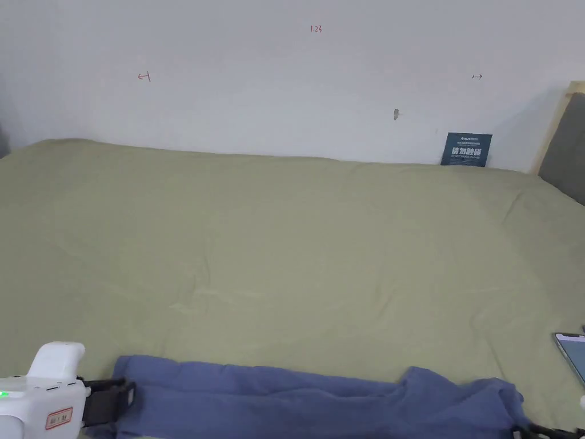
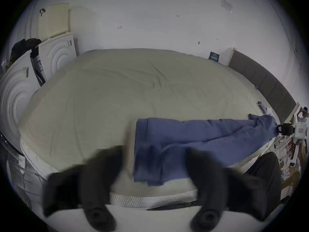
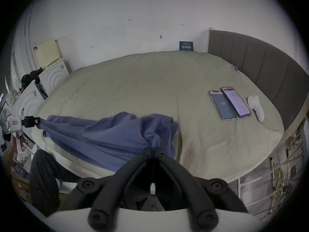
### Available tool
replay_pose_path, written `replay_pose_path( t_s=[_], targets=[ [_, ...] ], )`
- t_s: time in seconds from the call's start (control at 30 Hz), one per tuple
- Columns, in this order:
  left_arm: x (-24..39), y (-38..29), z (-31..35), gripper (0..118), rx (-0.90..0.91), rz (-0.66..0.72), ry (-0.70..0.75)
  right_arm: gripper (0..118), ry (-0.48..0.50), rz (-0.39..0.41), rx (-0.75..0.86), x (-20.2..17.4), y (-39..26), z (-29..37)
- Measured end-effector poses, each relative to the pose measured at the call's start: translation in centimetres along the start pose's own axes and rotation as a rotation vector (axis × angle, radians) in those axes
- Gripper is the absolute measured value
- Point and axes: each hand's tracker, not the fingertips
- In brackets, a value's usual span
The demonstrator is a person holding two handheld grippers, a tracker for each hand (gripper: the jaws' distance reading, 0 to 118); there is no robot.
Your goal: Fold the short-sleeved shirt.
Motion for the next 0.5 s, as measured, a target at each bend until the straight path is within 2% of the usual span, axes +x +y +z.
replay_pose_path(
  t_s=[0.03, 0.07, 0.1, 0.17, 0.23, 0.27, 0.3, 0.33, 0.37, 0.4, 0.43, 0.47, 0.5],
  targets=[
    [0.1, -0.1, 0.1, 108, 0.000, 0.000, 0.011, 118, -0.044, 0.024, -0.005, -0.2, -0.3, 0.2],
    [0.3, -0.2, 0.6, 108, 0.023, 0.004, 0.033, 111, -0.072, 0.024, 0.054, -0.4, -0.5, 1.1],
    [0.5, -0.1, 1.0, 108, 0.034, 0.002, 0.041, 108, -0.035, 0.036, 0.084, -0.7, -0.6, 1.6],
    [0.9, 0.4, 2.0, 107, 0.065, -0.002, 0.078, 111, -0.029, 0.000, 0.065, -1.4, 0.5, 2.4],
    [1.3, 1.0, 3.2, 103, 0.099, 0.011, 0.094, 105, -0.035, -0.024, 0.121, -2.5, 0.9, 3.8],
    [1.6, 1.3, 4.1, 92, 0.134, 0.016, 0.104, 90, -0.047, -0.023, 0.156, -3.2, 1.2, 4.6],
    [1.9, 1.5, 4.8, 54, 0.162, 0.021, 0.118, 49, -0.066, -0.016, 0.190, -3.2, 1.7, 4.3],
    [2.1, 1.7, 5.5, 8, 0.175, 0.018, 0.104, 5, -0.091, 0.002, 0.225, -4.0, 2.0, 5.1],
    [2.2, 1.9, 6.0, 0, 0.184, 0.022, 0.090, 0, -0.134, 0.027, 0.261, -5.1, 2.2, 5.7],
    [2.3, 2.0, 6.3, 0, 0.208, 0.029, 0.134, 0, -0.172, 0.041, 0.287, -6.1, 2.3, 6.2],
    [2.3, 2.2, 6.8, 0, 0.204, 0.028, 0.095, 0, -0.212, 0.050, 0.343, -6.8, 1.9, 7.0],
    [2.2, 2.5, 7.2, 0, 0.200, 0.027, 0.064, 0, -0.186, 0.074, 0.361, -7.6, 2.0, 7.7],
    [2.0, 2.5, 7.4, 0, 0.207, 0.036, 0.064, 0, -0.181, 0.058, 0.391, -8.3, 1.9, 8.5]
  ],
)
